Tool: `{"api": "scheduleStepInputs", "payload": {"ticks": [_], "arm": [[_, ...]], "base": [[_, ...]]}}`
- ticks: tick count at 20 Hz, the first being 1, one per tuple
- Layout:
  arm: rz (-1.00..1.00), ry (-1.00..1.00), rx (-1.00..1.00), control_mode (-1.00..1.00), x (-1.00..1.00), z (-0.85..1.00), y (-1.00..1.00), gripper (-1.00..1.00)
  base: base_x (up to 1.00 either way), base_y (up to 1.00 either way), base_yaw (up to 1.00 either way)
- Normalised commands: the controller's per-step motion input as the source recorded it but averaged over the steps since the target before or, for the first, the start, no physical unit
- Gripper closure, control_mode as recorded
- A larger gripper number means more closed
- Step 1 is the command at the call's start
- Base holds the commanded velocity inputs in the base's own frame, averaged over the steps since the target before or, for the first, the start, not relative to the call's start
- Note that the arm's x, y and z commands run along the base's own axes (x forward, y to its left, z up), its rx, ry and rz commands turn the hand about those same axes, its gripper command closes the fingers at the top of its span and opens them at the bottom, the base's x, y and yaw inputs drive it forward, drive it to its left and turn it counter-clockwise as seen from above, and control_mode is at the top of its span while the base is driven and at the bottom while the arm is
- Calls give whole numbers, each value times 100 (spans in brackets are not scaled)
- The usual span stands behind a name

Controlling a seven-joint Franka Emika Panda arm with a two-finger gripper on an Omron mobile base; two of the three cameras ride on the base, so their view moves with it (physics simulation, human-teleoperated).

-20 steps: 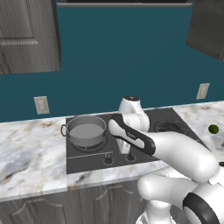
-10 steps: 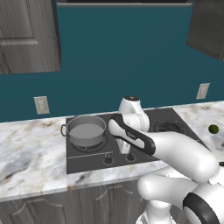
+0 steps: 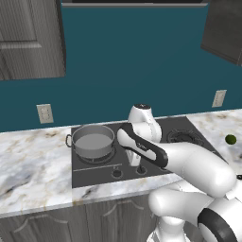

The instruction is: Turn on the burner for the pot on the stove. Wait thirty seconds for the pot to heat up. Then add the lime to the pot.

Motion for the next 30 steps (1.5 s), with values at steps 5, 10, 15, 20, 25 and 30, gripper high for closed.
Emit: {"api": "scheduleStepInputs", "payload": {"ticks": [5, 10, 15, 20, 25, 30], "arm": [[0, 0, 0, -100, 0, 0, 0, -100], [0, 0, 0, -100, 0, 0, 0, -100], [0, 0, 0, -100, 0, 0, 0, -100], [0, 0, 0, -100, 0, 0, 0, -100], [0, 0, 0, -100, 0, 0, 0, -100], [0, 0, 0, -100, 0, 0, 0, -100]], "base": [[0, 0, 0], [0, 0, 0], [0, 0, 0], [0, 0, 0], [0, 0, 0], [0, 0, 0]]}}
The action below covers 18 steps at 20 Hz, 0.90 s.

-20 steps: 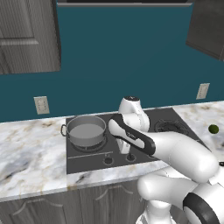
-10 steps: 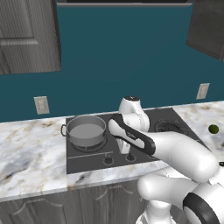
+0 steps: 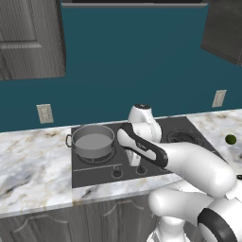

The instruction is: Turn on the burner for the pot on the stove. Wait thirty seconds for the pot to heat up. Then add the lime to the pot.

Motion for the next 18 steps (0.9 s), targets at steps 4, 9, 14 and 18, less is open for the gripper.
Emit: {"api": "scheduleStepInputs", "payload": {"ticks": [4, 9, 14, 18], "arm": [[0, 0, 0, -100, 0, 0, 0, -100], [0, 0, 0, -100, 0, 0, 0, -100], [0, 0, 0, -100, 0, 0, 0, -100], [0, 0, 0, -100, 0, 0, 0, -100]], "base": [[0, 0, 0], [0, 0, 0], [0, 0, 0], [0, 0, 0]]}}
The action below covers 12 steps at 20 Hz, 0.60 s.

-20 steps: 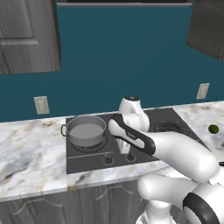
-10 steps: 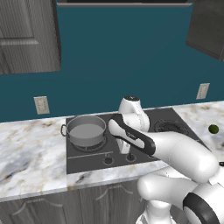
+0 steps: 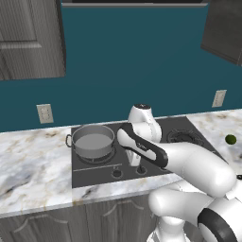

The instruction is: Turn on the burner for the pot on the stove. Wait thirty seconds for the pot to heat up. Then add the lime to the pot.

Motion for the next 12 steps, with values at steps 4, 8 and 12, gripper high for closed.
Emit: {"api": "scheduleStepInputs", "payload": {"ticks": [4, 8, 12], "arm": [[0, 0, 0, -100, 0, 0, 0, -100], [0, 0, 0, -100, 0, 0, 0, -100], [0, 0, 0, -100, 0, 0, 0, -100]], "base": [[0, 0, 0], [0, 0, 0], [0, 0, 0]]}}
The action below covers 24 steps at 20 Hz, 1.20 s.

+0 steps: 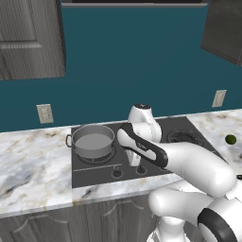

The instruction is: Turn on the burner for the pot on the stove. Wait thirty seconds for the pot to heat up. Then add the lime to the pot.

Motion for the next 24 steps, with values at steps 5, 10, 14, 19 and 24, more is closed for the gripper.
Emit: {"api": "scheduleStepInputs", "payload": {"ticks": [5, 10, 14, 19, 24], "arm": [[-1, 0, 0, -100, -1, -1, -3, -100], [-6, 0, 0, -100, -12, 0, -21, -100], [-10, 0, 0, -100, -13, 0, -36, -100], [-10, 0, 2, -100, -22, 0, -46, -100], [-14, 0, 3, -100, -14, 0, -42, -100]], "base": [[0, 0, 0], [0, 0, 0], [0, 0, 0], [0, 0, 0], [0, 0, 0]]}}
